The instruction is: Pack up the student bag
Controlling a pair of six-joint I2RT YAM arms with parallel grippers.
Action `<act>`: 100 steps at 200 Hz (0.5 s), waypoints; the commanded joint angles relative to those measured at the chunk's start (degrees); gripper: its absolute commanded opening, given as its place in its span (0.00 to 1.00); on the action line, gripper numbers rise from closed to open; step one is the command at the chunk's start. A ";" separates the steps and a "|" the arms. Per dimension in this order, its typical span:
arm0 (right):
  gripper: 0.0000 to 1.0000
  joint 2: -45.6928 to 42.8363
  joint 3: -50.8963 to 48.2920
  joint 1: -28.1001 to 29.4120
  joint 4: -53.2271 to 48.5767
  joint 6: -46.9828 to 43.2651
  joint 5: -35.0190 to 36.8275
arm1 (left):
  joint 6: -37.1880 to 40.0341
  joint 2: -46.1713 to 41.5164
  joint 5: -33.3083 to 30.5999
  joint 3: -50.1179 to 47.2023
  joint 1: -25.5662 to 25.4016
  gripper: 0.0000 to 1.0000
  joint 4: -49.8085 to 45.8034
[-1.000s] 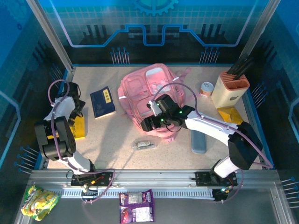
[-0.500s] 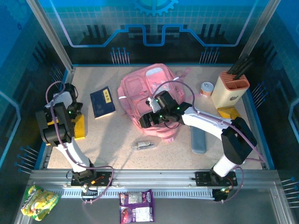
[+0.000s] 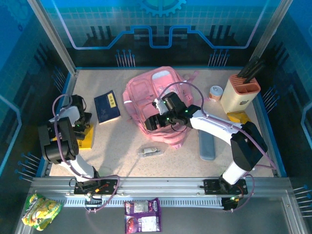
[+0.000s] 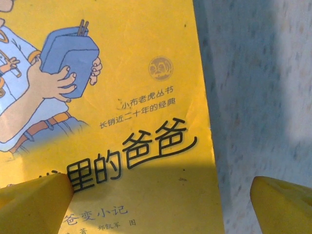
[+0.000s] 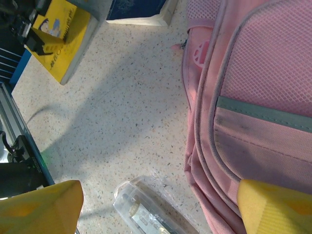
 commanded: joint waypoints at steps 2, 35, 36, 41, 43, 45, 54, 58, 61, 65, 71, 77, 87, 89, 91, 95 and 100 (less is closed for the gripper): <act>0.83 -1.03 -1.23 -0.85 1.46 0.62 -1.46 | -3.60 -1.01 9.24 -6.43 -5.46 0.96 -3.59; 0.83 -2.02 -3.66 -1.06 2.06 0.91 -1.26 | -5.51 -8.79 8.22 -12.57 -15.23 0.96 -4.67; 0.83 -2.03 -3.71 -1.02 2.05 0.86 -1.26 | -5.59 -9.08 8.28 -12.76 -15.53 0.96 -4.59; 0.83 -2.04 -3.90 -0.98 1.83 0.83 -1.20 | -5.90 -10.73 8.60 -13.81 -16.94 0.96 -4.12; 0.83 -2.04 -4.00 -1.00 1.74 0.82 -1.12 | -5.87 -11.40 8.66 -14.26 -17.49 0.97 -3.86; 0.83 -2.11 -4.09 -0.99 1.63 0.79 -1.03 | -5.86 -12.10 8.68 -14.68 -17.98 0.97 -3.82; 0.83 -2.13 -4.47 -1.01 1.60 0.86 -0.84 | -6.73 -15.10 8.00 -15.85 -20.07 0.97 -5.26; 0.83 -2.15 -4.65 -1.03 1.64 0.88 -0.77 | -6.94 -16.38 7.42 -16.28 -20.83 0.97 -5.94; 0.83 -2.21 -4.72 -1.05 1.66 0.85 -0.73 | -7.01 -17.53 7.09 -16.62 -21.13 0.97 -6.33; 0.83 -2.17 -4.94 -1.06 1.76 0.98 -0.66 | -6.95 -18.87 6.90 -16.84 -21.49 0.97 -6.65; 0.83 -2.14 -5.14 -0.97 1.82 1.14 -0.50 | -6.65 -20.85 6.80 -17.16 -21.54 0.97 -6.79; 0.83 -2.02 -5.12 -0.89 1.90 1.32 -0.49 | -5.60 -22.61 6.56 -17.27 -21.54 0.96 -6.58; 0.83 -1.70 -5.01 -0.81 1.82 1.45 -0.70 | -2.22 -24.92 4.78 -15.70 -21.16 0.96 -7.61; 0.83 -1.65 -4.87 -0.81 1.78 1.54 -0.66 | -1.52 -25.21 4.06 -15.22 -21.05 0.97 -8.34; 0.83 -1.61 -4.83 -0.78 1.71 1.57 -0.65 | -0.90 -25.40 3.29 -14.48 -20.95 0.97 -9.05; 0.83 -1.65 -4.70 -0.61 1.62 1.66 -0.65 | 0.26 -25.78 1.75 -12.96 -20.78 0.97 -10.44; 0.83 -1.60 -4.54 -0.44 1.51 1.63 -0.42 | 2.08 -26.18 0.10 -11.45 -20.32 0.99 -11.60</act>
